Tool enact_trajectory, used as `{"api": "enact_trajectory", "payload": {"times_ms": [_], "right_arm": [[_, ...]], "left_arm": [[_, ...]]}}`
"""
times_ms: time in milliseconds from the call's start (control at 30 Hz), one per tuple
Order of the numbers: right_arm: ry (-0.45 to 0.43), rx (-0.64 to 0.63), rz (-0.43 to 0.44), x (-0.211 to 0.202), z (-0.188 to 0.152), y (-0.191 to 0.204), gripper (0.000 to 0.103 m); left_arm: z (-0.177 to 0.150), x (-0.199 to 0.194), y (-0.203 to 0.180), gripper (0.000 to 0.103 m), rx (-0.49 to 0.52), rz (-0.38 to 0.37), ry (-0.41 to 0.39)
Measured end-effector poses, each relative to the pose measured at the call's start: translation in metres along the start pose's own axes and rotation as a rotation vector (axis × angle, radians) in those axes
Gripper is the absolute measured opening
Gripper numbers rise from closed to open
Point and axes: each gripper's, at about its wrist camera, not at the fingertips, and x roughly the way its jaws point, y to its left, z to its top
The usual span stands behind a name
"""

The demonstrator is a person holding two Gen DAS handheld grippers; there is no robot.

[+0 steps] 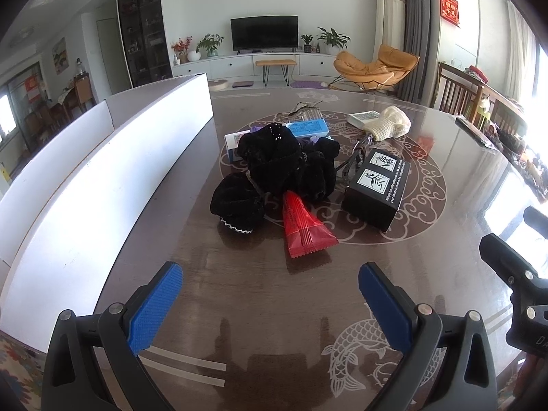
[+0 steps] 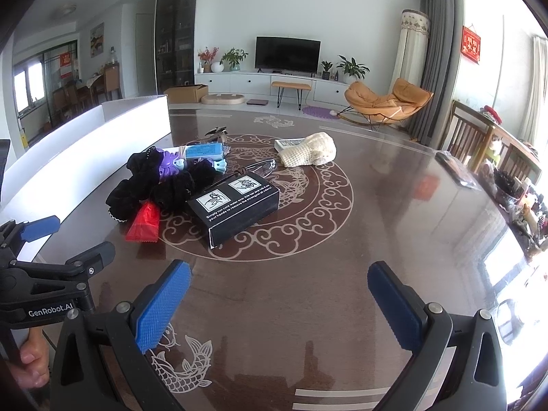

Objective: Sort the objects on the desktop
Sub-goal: 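Move left tool toward red packet while right tool approaches black soap box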

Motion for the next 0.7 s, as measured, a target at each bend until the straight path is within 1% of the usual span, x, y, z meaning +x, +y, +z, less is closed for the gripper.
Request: {"api": "enact_trajectory", "payload": {"times_ms": [400, 700], "right_arm": [[0.009, -0.004, 0.01, 0.008, 0.001, 0.003, 0.103], [0.046, -0.011, 0.03, 0.026, 0.0, 0.009, 0.103]], "left_arm": [[0.0, 0.012, 0.004, 0.103, -0.006, -0.009, 0.029], [0.0, 0.024, 0.009, 0.103, 0.001, -0.003, 0.056]]}}
